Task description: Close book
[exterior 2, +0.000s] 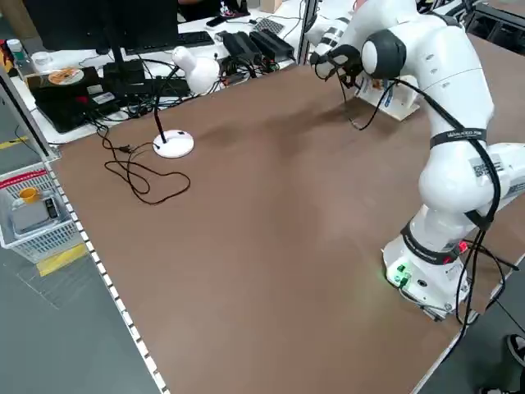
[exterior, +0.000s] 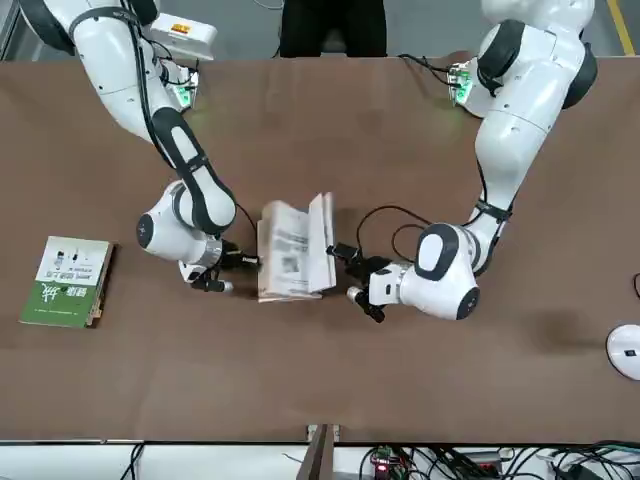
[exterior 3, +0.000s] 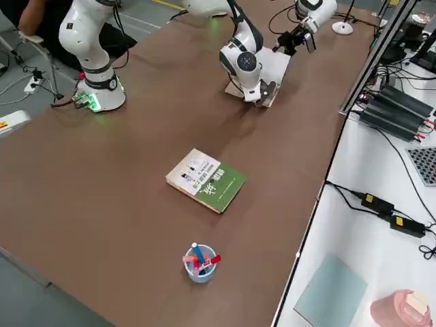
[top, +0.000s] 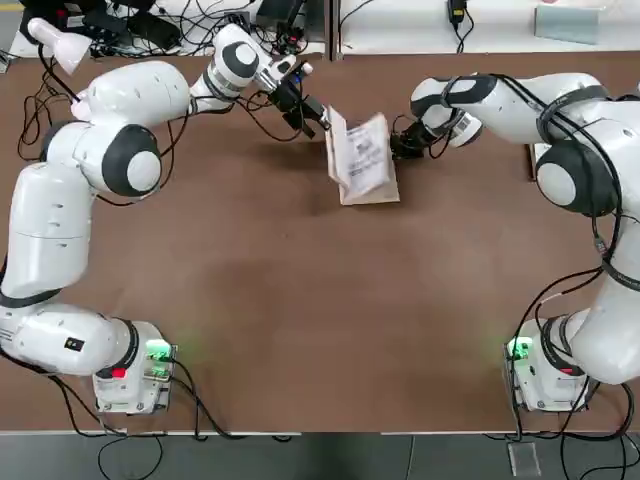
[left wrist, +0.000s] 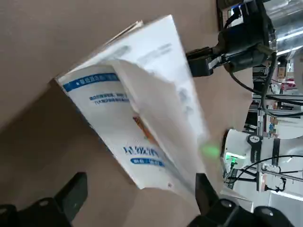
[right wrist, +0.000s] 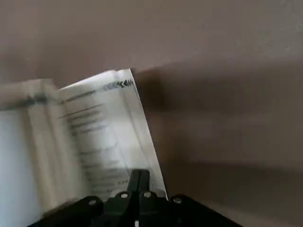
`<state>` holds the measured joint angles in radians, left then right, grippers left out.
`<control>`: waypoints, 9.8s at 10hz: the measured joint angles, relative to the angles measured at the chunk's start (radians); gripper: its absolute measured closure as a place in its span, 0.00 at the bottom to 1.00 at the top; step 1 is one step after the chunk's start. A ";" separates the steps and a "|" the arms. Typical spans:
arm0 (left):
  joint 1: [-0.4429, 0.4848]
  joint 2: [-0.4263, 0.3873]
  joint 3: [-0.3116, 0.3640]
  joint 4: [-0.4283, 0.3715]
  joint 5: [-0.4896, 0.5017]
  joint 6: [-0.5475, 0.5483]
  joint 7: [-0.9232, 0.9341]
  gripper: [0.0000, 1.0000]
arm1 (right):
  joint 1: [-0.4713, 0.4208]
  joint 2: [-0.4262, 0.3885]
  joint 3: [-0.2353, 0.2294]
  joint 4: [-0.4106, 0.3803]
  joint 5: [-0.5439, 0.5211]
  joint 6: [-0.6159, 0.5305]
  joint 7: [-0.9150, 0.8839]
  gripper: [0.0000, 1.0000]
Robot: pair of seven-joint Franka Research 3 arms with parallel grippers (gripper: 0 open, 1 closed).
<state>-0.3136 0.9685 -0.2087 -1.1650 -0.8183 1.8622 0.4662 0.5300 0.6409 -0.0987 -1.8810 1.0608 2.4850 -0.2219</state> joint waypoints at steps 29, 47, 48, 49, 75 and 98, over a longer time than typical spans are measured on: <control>-0.004 -0.364 0.092 0.003 0.383 -0.072 -0.376 0.00 | -0.110 -0.119 -0.015 0.036 -0.069 -0.186 -0.077 0.99; 0.139 -0.545 0.111 -0.008 0.835 -0.276 -0.464 0.00 | -0.317 -0.134 -0.131 0.365 -0.848 -0.508 -0.200 0.69; 0.156 -0.554 0.111 -0.008 0.836 -0.302 -0.452 0.00 | -0.317 -0.136 -0.140 0.386 -0.860 -0.531 -0.200 0.59; 0.165 -0.565 0.111 -0.008 0.839 -0.322 -0.452 0.00 | -0.317 -0.136 -0.148 0.400 -0.869 -0.545 -0.198 0.51; 0.281 -1.107 0.111 -0.553 0.846 -0.237 -0.488 0.00 | -0.236 -0.545 -0.167 0.419 -1.042 -0.954 0.110 0.00; 0.339 -1.107 0.115 -0.566 0.820 -0.162 -0.479 0.00 | -0.230 -0.548 -0.168 0.418 -1.042 -0.913 0.169 0.00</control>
<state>0.0249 -0.1381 -0.0935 -1.7308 0.0014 1.7003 -0.0127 0.2996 0.0931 -0.2667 -1.4628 0.0183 1.5724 -0.0533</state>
